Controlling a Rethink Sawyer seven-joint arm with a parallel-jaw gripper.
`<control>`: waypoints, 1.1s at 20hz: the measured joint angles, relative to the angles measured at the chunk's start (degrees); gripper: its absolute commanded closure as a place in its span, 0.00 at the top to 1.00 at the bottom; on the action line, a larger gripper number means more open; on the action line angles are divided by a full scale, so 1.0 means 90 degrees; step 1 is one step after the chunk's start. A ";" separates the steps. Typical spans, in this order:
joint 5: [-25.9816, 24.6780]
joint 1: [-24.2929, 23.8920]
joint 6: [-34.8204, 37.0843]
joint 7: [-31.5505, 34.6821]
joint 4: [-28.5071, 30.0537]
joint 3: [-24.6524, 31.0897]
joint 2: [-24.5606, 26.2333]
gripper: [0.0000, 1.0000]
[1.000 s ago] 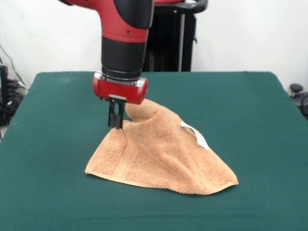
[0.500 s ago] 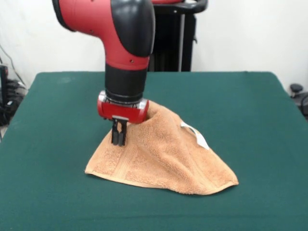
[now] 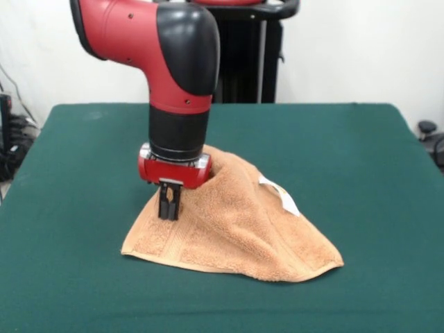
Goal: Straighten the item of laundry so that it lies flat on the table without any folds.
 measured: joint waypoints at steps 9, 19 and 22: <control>-0.0488 -0.0191 0.0000 0.0000 -0.0112 0.0181 -0.0021 0.00; -0.1192 -0.0933 -0.0004 0.0000 -0.0309 0.0714 -0.0061 0.00; -0.1436 -0.1252 0.0052 0.0000 -0.0438 0.0872 -0.0061 0.00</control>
